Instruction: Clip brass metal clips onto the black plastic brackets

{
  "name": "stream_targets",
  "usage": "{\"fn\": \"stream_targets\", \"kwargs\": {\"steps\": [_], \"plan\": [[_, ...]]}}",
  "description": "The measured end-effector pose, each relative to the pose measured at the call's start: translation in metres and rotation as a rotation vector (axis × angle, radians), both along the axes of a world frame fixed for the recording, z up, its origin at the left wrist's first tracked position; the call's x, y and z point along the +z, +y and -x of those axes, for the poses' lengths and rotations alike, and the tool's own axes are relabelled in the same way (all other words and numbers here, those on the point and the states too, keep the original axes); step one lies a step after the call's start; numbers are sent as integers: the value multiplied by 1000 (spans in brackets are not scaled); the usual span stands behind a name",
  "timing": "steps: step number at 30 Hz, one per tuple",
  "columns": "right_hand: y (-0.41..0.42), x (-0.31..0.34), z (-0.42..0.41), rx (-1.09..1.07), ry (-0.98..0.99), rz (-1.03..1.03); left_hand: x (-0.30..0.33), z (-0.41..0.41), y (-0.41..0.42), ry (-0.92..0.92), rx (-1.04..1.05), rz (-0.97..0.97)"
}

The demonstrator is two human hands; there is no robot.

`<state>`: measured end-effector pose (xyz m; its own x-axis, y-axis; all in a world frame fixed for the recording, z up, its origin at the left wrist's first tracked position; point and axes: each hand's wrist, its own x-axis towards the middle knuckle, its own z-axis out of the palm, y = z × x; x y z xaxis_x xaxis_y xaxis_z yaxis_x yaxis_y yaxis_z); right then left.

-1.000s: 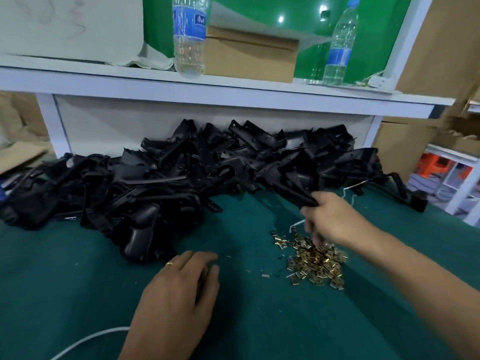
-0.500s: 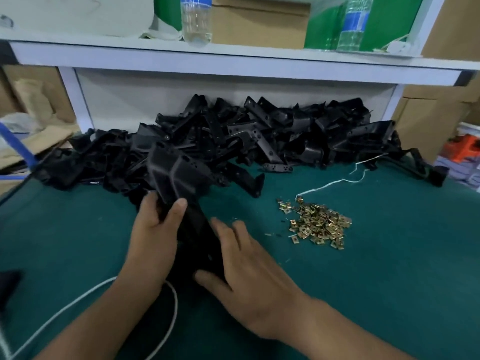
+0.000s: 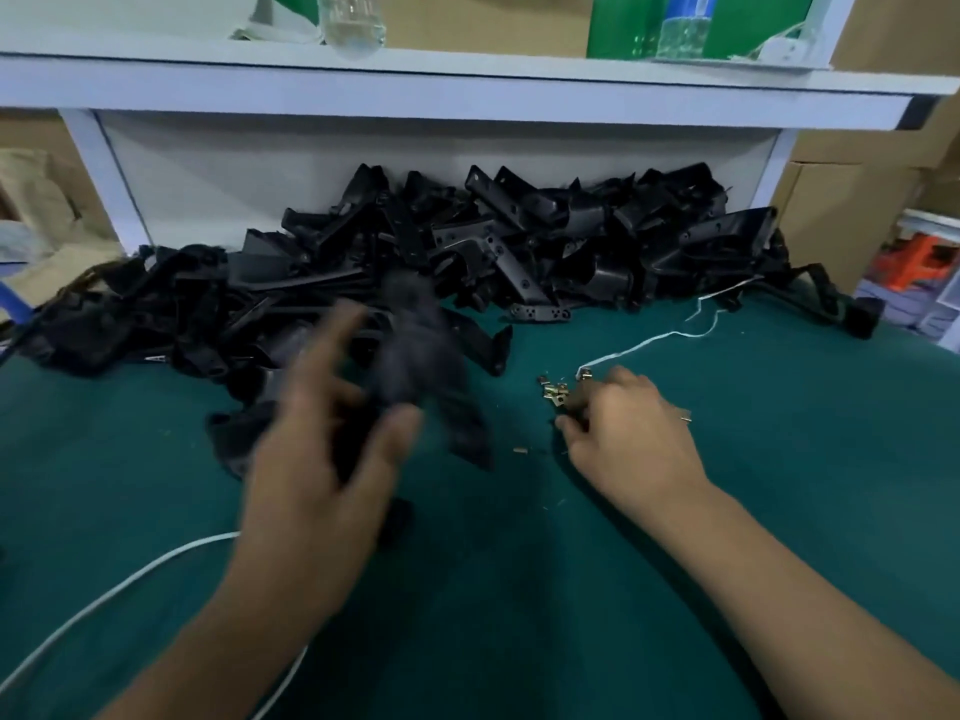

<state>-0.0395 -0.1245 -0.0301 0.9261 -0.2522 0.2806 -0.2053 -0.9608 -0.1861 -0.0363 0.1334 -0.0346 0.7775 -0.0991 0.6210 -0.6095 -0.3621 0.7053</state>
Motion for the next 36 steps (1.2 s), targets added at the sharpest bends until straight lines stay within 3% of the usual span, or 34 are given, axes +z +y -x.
{"fn": "stream_targets", "kwargs": {"steps": [3, 5, 10, 14, 19, 26, 36], "plan": [[1, -4, -1, -9, -9, -45, -11, 4, -13, 54, -117, -454], [-1, -3, -1, 14, -2, -86, -14, 0, -12, 22, -72, -547], [2, -1, -1, 146, -112, -113, -16, -20, 6, 12, 75, -549], [10, -4, -2, 247, -209, -375, -17, -22, 11, 29, 69, -537], [16, -9, -4, 287, -189, -445, -17, -23, 11, 45, 82, -556], [24, -3, -2, 458, -357, -927, -18, -23, 11, 61, 105, -641], [31, -16, -5, 519, -335, -1272, -17, -23, 9, 59, 145, -694]]}}
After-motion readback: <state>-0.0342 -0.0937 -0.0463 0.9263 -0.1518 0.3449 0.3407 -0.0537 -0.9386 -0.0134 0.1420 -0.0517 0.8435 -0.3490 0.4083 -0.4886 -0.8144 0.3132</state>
